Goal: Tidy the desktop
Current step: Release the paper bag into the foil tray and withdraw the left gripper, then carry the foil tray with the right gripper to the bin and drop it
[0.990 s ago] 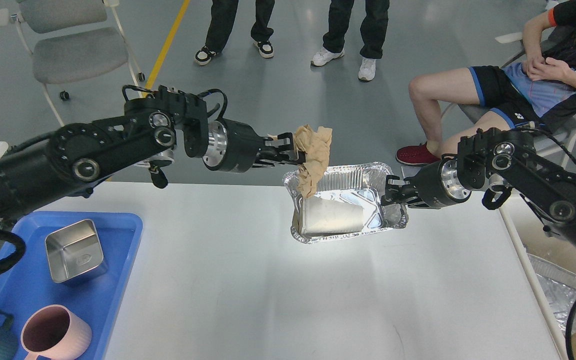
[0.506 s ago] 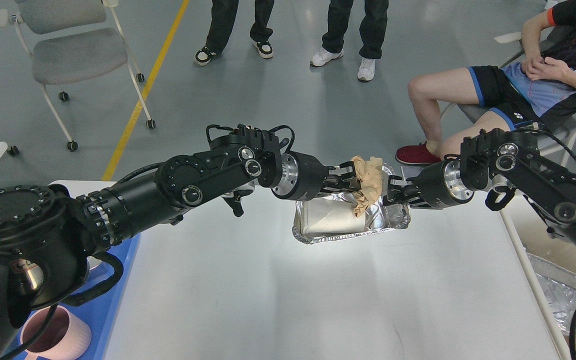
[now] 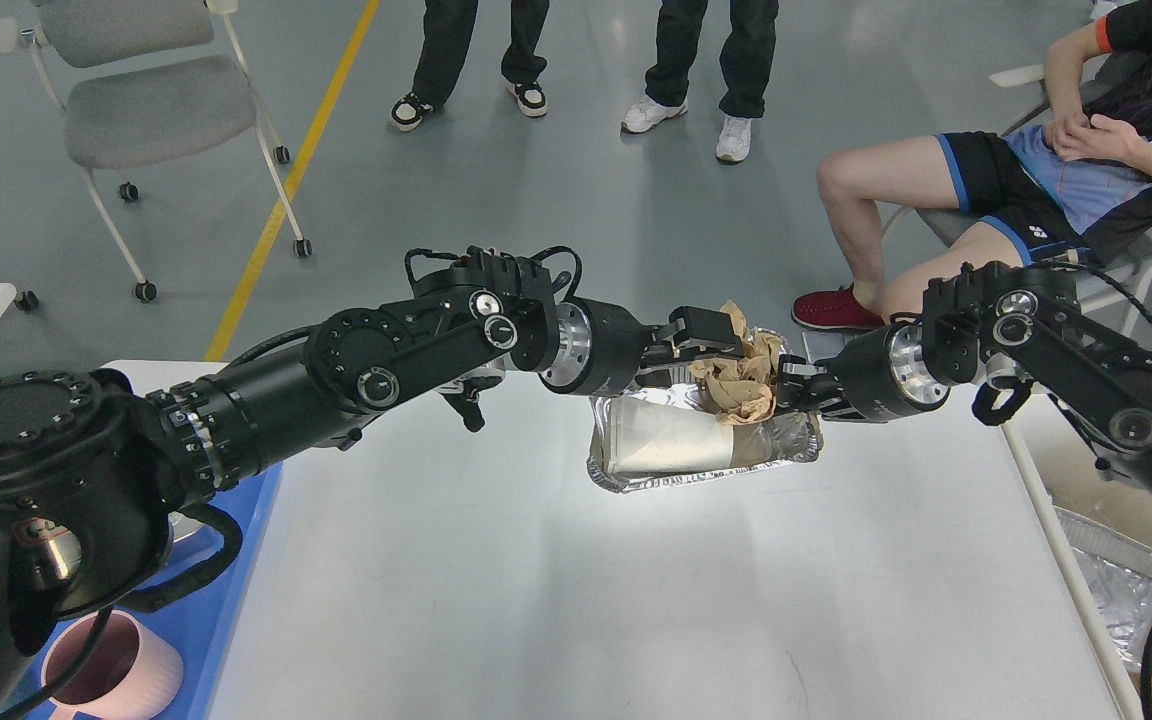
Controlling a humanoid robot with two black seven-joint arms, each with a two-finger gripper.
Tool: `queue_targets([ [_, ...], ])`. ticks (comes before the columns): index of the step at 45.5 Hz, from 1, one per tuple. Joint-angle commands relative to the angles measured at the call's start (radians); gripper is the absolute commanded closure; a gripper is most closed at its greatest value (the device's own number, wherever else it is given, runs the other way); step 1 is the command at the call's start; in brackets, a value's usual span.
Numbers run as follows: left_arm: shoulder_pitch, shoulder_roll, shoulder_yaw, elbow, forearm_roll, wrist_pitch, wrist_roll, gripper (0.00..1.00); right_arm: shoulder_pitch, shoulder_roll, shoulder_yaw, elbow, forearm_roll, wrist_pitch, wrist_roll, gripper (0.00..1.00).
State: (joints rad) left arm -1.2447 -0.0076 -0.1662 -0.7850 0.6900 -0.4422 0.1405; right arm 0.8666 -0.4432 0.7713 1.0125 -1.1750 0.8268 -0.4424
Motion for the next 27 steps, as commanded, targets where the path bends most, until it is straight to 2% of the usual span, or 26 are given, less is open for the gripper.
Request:
queue_targets([
  [1, -0.002, 0.049, -0.042, -0.036, -0.024, -0.004, 0.001, 0.03, -0.001, 0.0, 0.0, 0.0, 0.0, 0.0, 0.001, 1.0],
  [8, 0.033, 0.162, -0.142, -0.14, -0.086, 0.025, -0.006, 0.03, -0.006, 0.0, 0.011, 0.0, 0.0, 0.0, -0.001, 1.0],
  [15, 0.178, 0.25, -0.332, -0.158, -0.135, 0.077, -0.015, 0.03, -0.012, 0.0, 0.011, 0.0, -0.002, 0.0, 0.001, 1.0],
  [27, 0.461, 0.319, -0.709, -0.16, -0.245, 0.094, -0.015, 0.03, -0.017, 0.0, 0.011, -0.002, -0.002, 0.0, 0.001, 1.0],
])
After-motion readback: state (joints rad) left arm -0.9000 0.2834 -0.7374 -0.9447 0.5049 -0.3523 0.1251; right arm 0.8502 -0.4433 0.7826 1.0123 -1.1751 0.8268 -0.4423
